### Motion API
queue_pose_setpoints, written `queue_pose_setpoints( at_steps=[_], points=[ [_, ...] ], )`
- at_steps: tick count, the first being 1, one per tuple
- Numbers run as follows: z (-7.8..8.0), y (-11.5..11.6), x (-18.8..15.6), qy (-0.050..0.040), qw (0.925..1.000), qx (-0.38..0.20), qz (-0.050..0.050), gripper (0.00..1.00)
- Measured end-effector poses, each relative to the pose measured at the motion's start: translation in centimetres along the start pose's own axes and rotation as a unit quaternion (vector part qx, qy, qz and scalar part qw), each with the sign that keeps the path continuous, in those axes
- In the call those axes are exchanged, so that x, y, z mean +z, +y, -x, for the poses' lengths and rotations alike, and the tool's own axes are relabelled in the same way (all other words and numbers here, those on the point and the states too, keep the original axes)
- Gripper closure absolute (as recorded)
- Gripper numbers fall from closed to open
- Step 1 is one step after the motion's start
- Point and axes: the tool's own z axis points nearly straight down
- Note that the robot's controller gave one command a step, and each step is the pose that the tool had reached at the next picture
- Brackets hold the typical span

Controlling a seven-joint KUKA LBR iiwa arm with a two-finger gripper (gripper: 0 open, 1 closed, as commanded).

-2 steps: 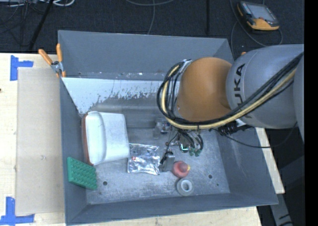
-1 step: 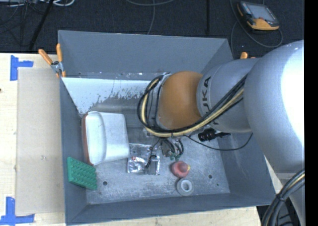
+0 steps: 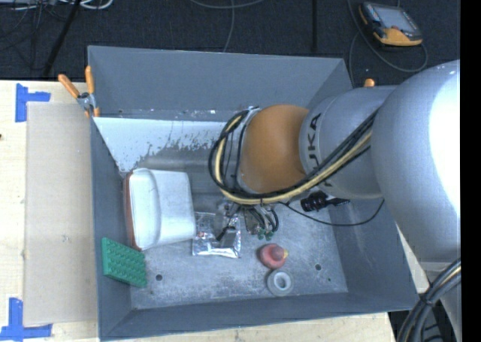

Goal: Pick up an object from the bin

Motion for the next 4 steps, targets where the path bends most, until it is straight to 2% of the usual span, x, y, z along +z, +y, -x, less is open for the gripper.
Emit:
queue_pose_setpoints(
  at_steps=[1, 2, 3, 4],
  points=[
    [2.2, -0.9, -8.9, -0.0053, 1.0, -0.005, 0.0, 1.0],
    [2.0, -0.9, -8.3, -0.0004, 1.0, -0.005, 0.0, 0.0],
    [-0.1, -1.2, 0.8, 0.0042, 0.9994, 0.034, -0.001, 0.0],
    [0.2, -1.2, 0.3, -0.0002, 0.9994, 0.035, 0.0, 1.0]
  ],
)
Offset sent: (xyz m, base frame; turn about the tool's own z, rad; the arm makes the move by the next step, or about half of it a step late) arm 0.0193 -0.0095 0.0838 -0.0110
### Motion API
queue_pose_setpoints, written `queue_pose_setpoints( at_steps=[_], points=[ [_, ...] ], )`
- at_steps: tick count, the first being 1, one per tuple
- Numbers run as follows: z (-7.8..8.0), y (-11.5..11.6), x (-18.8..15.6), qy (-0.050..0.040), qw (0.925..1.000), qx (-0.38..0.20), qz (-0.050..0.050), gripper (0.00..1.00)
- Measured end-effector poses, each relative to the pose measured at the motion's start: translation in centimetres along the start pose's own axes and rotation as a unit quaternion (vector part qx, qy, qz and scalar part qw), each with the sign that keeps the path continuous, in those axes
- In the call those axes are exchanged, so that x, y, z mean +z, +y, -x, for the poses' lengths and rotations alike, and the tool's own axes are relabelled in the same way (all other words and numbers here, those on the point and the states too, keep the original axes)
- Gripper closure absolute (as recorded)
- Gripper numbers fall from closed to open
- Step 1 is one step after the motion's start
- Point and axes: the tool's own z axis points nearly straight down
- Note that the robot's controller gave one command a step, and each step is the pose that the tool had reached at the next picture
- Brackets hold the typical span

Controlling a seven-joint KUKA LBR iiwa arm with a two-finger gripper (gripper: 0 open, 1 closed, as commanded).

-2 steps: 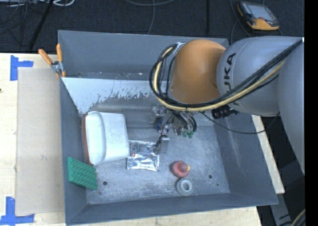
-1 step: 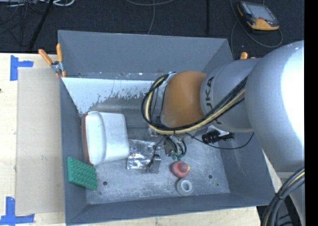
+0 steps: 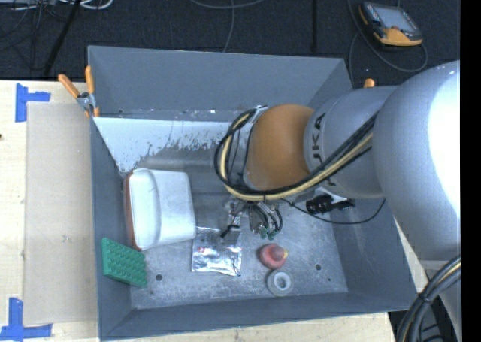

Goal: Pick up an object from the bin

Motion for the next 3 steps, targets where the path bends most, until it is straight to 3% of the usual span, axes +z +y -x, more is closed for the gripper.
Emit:
queue_pose_setpoints(
  at_steps=[1, 2, 3],
  points=[
    [-0.9, 0.3, -10.6, -0.0035, 1.0, -0.005, 0.001, 1.0],
    [-1.4, 0.8, -15.3, -0.0025, 1.0, 0.0, 0.001, 1.0],
    [-6.6, 3.9, -10.3, 0.0024, 0.9874, -0.158, 0.0, 1.0]
  ],
)
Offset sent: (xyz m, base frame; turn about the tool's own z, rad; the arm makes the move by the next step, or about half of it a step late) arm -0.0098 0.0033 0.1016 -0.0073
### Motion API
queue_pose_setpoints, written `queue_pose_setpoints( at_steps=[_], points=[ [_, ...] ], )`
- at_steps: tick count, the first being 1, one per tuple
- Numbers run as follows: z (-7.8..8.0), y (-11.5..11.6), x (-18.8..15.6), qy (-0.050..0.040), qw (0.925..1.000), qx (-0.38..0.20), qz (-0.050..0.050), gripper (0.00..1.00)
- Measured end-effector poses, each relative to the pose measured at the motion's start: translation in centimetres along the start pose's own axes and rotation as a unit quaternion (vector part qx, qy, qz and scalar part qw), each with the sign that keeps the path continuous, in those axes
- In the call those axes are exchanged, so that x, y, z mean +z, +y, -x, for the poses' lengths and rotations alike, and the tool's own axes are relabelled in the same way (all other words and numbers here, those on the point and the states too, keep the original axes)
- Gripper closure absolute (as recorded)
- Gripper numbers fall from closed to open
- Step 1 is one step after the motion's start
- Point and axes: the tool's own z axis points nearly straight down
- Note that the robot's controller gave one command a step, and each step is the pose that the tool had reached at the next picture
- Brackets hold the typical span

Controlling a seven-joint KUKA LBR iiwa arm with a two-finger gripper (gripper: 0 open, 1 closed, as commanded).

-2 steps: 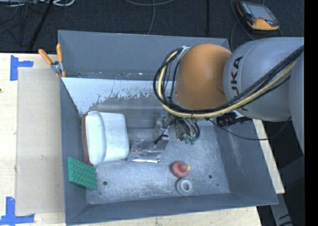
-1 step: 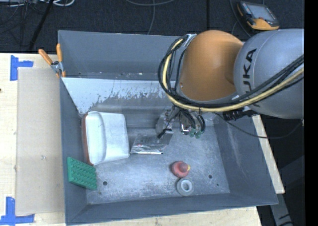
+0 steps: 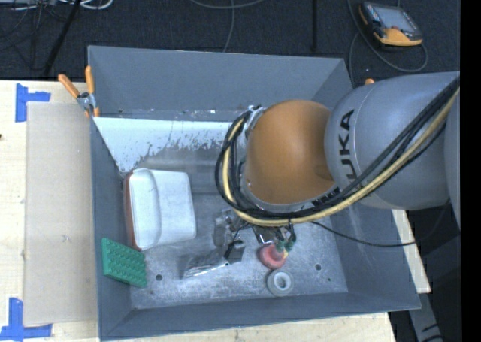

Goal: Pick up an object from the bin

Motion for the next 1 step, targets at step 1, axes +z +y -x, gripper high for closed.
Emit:
queue_pose_setpoints(
  at_steps=[1],
  points=[
    [-1.23, -0.72, -4.98, -0.0041, 0.9999, -0.011, -0.001, 1.0]
  ],
)
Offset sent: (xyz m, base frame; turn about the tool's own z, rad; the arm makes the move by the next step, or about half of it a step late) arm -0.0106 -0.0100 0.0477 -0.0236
